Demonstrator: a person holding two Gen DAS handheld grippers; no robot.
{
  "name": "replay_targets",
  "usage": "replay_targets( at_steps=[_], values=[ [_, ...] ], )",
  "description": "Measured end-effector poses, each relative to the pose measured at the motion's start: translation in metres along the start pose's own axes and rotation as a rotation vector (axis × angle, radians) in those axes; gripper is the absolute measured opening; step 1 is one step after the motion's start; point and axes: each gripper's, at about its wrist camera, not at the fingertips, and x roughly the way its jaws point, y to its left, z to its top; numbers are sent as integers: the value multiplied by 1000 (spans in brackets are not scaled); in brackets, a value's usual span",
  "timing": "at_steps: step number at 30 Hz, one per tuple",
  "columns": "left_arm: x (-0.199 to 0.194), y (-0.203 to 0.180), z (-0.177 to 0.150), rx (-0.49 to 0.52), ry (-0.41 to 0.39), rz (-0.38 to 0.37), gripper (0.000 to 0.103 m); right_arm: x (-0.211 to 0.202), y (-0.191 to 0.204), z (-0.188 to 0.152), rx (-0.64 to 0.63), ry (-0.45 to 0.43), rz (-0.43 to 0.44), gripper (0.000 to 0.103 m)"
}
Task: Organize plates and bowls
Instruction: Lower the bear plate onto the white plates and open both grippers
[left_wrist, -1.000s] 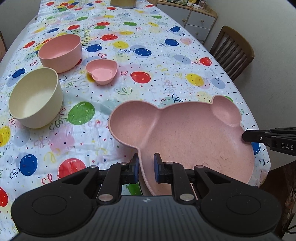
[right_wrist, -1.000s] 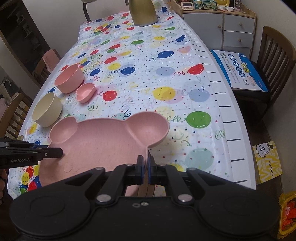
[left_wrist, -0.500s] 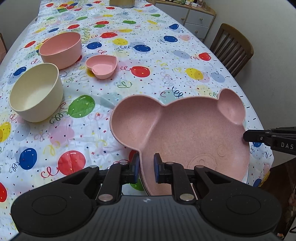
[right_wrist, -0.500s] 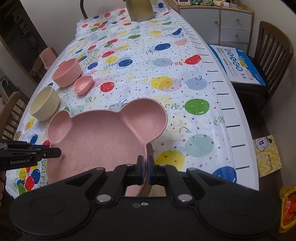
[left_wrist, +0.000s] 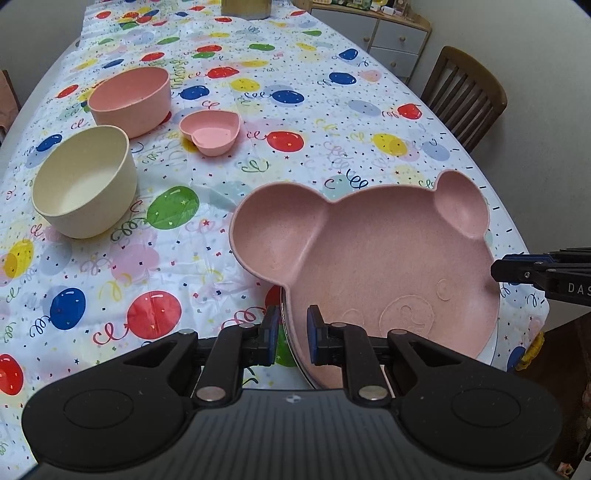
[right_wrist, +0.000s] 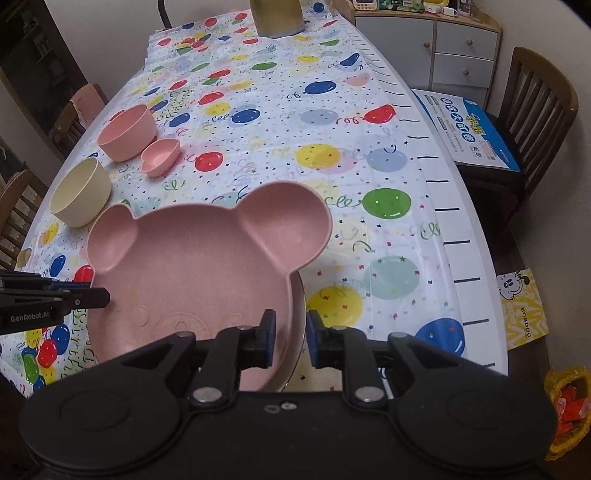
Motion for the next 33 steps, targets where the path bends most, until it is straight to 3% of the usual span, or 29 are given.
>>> replay_targets(
  at_steps=[12,14,19,24,31,33],
  values=[
    [-39,-3,7,10,-107,9,17,-31,30,8,-76,-72,73,33],
    [-44,0,10,3,-124,17,24,-36,37,12,-92,-83,88,37],
    [-58,11,19,-23,-187,48,54,-47,57,25,-122,-125,109,52],
    [-70,32,28,-47,-227,72,57,-50,78,41,-150,-161,123,70],
    [-81,78,38,-69,-281,98,70,-40,124,63,-176,-205,143,97],
    [-83,94,43,-82,-290,109,73,-34,141,68,-179,-229,136,99]
  ],
)
